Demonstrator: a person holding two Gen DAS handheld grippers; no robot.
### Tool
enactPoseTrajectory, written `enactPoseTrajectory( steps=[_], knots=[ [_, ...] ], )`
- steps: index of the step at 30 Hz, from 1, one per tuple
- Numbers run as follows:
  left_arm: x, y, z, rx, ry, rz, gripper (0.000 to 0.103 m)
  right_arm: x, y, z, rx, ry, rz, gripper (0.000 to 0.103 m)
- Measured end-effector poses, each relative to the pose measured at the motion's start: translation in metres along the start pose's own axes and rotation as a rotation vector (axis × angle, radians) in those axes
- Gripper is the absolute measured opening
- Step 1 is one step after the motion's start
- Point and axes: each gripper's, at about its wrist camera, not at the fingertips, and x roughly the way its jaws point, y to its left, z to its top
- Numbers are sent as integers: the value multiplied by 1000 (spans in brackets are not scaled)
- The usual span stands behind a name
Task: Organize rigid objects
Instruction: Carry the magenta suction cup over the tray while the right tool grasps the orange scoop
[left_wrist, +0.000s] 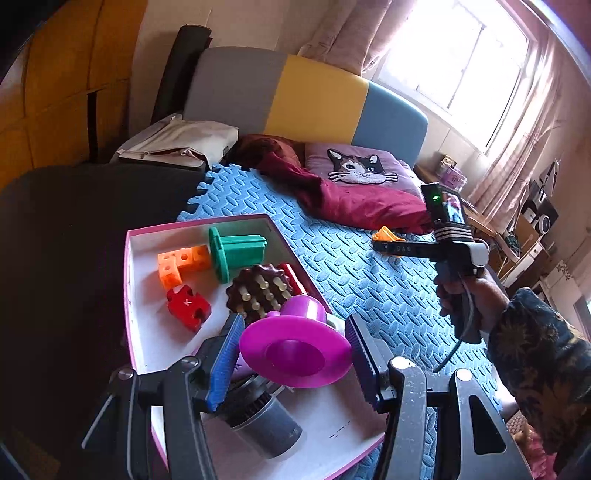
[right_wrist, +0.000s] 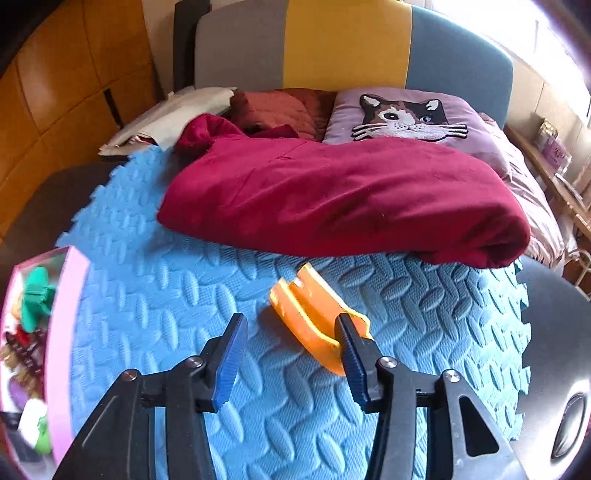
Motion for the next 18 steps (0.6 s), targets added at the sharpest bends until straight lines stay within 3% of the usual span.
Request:
enactPoseTrajectory(
  steps=[3, 8, 14, 18],
  knots=[
    [-4, 3, -2, -6, -1, 4, 57, 3, 2, -1, -14, 0, -15, 49],
    [-9, 9, 0, -23, -13, 0, 57, -13, 1, -12, -55, 47, 46, 49],
    [-14, 15, 3, -35, -30, 1, 57, -35, -16, -21, 6, 31, 149, 50],
    [-12, 17, 5, -42, -27, 6, 57, -40, -18, -14, -10, -8, 79, 52]
  ],
)
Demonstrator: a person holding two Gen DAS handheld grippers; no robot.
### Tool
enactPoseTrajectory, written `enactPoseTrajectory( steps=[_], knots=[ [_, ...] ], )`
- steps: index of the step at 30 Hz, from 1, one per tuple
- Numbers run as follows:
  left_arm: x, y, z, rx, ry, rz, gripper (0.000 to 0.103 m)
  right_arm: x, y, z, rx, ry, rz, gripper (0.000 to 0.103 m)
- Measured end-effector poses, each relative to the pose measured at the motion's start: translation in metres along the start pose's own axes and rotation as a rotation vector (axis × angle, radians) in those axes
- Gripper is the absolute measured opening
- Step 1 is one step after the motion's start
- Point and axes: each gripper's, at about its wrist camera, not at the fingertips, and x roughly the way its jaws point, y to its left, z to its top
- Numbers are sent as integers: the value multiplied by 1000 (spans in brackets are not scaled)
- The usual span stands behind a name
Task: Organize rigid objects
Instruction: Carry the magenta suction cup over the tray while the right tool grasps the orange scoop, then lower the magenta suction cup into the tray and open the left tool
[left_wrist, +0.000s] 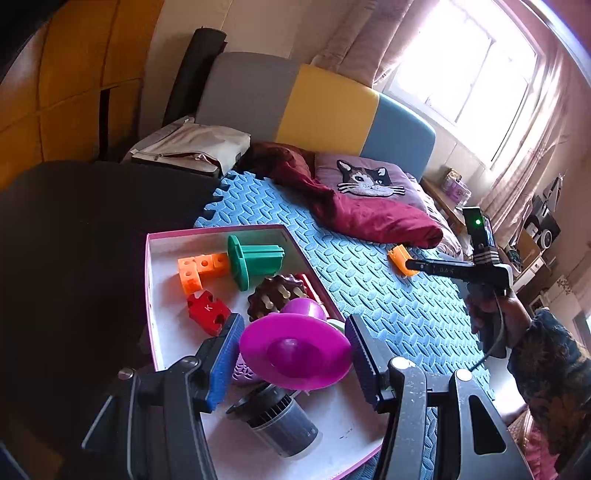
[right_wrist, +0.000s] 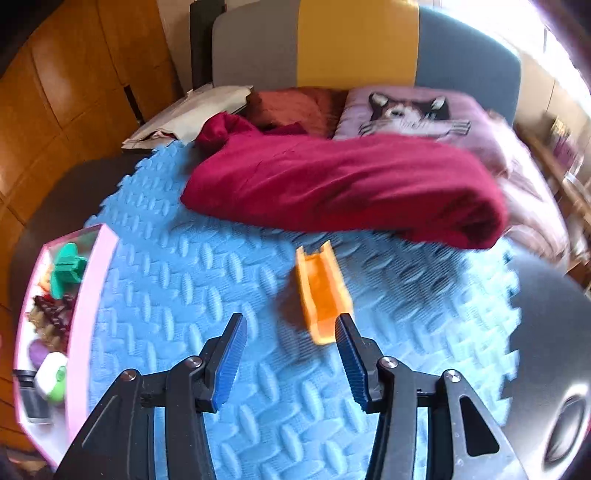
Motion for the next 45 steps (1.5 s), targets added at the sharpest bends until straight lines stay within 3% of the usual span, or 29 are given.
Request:
enactPoseTrajectory(
  steps=[3, 8, 11, 20, 22, 28, 34, 45],
  knots=[
    [0, 0, -1, -2, 4, 7, 57, 11, -7, 14, 22, -7, -22, 52],
    [0, -1, -3, 3, 4, 22, 57, 41, -6, 29, 15, 53, -54, 53],
    [0, 0, -3, 5, -1, 34, 57, 47, 2, 19, 12, 68, -67, 26],
    [-6, 8, -11, 8, -18, 106, 57, 14, 23, -39, 8, 54, 31, 29],
    [-8, 9, -14, 10, -21, 121, 57, 7, 31, -51, -23, 34, -6, 31],
    [-14, 8, -24, 36, -39, 178, 57, -3, 30, -82, -12, -131, 7, 30],
    [-16, 8, -32, 42, -39, 199, 57, -3, 39, -83, -51, -137, -59, 28],
    [-16, 7, -49, 49, -10, 223, 57, -3, 32, -84, -18, -137, -15, 28]
  ],
)
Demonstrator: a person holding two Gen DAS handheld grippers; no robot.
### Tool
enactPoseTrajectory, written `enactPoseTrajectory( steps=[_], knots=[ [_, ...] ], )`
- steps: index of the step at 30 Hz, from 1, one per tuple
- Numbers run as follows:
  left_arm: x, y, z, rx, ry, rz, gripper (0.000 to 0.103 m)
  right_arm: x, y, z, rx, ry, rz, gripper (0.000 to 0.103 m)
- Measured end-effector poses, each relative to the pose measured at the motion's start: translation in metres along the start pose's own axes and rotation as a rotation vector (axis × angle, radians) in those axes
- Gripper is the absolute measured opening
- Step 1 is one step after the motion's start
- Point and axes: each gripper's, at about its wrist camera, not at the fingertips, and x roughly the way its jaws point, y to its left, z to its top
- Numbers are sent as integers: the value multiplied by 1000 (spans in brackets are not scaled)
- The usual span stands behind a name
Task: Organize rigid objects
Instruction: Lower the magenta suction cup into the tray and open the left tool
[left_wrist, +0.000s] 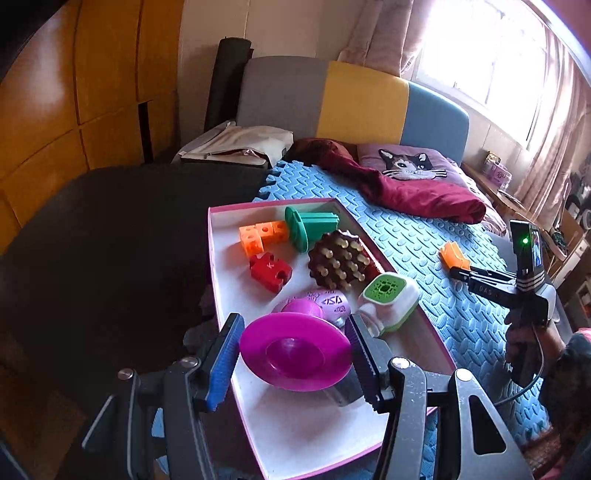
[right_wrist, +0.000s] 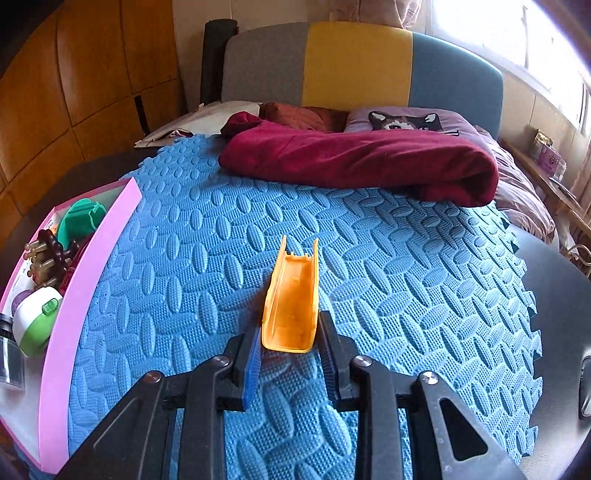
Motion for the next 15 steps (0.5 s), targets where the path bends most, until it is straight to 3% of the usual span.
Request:
enactPoseTrajectory(
  steps=[9, 15],
  knots=[
    [-11, 21, -11, -36, 6, -2, 57, 0, -1, 0, 4, -1, 5, 28],
    [-21, 26, -27, -23, 23, -83, 57, 0, -1, 0, 5, 0, 6, 28]
  ],
)
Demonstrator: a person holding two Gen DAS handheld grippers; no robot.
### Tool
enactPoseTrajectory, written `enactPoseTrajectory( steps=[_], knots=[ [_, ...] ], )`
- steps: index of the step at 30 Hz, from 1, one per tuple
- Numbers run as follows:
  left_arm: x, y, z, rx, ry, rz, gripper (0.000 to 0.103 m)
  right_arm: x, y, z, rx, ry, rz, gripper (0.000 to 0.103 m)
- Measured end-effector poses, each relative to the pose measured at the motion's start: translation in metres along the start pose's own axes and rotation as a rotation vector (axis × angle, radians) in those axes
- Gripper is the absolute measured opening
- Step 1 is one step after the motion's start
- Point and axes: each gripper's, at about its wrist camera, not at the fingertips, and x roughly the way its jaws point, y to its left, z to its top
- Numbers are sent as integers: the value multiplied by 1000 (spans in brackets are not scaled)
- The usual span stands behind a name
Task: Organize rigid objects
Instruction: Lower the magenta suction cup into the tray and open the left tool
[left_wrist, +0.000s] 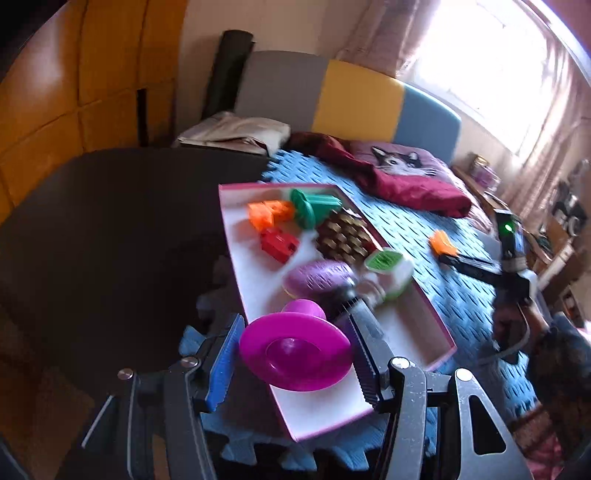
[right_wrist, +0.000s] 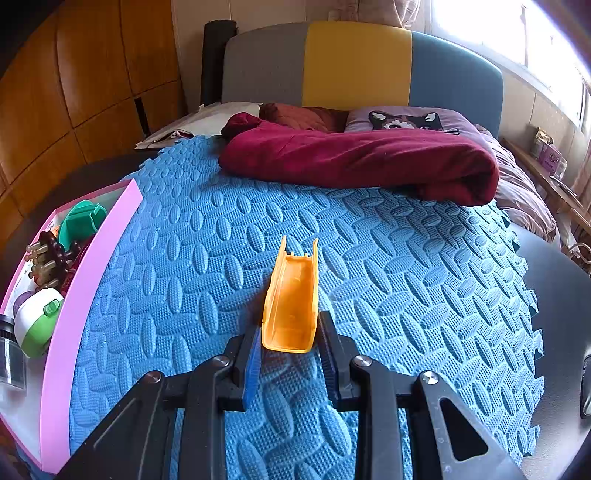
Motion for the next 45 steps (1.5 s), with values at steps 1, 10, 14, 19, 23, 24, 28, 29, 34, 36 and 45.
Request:
enactPoseTrajectory(
  steps=[1, 10, 14, 19, 23, 24, 28, 29, 34, 36, 45],
  knots=[
    [1, -2, -3, 6, 8, -11, 57, 0, 0, 0, 0, 0, 0, 28],
    [7, -53, 6, 89, 10, -234, 57, 0, 1, 0, -1, 0, -1, 28],
    [28, -77, 13, 134, 35, -256, 57, 0, 0, 0, -3, 1, -4, 28],
    [59, -90, 14, 163, 94, -215, 57, 0, 0, 0, 0, 1, 0, 28],
    [79, -84, 11, 173, 127, -107, 57, 0, 0, 0, 0, 1, 0, 28],
    [80, -81, 11, 176, 118, -79, 52, 0, 0, 0, 0, 1, 0, 28],
    [80, -73, 12, 168, 111, -73, 52, 1, -1, 1, 4, 2, 7, 28],
    [80, -71, 13, 160, 106, -80, 52, 1, -1, 1, 5, 2, 8, 28],
    [78, -71, 10, 169, 84, -67, 54, 1, 0, 1, 6, 2, 9, 28],
    [75, -69, 10, 155, 76, -74, 56, 1, 0, 1, 4, 2, 7, 28],
    [53, -55, 11, 102, 22, -22, 59, 1, -1, 1, 5, 2, 8, 28]
  ],
)
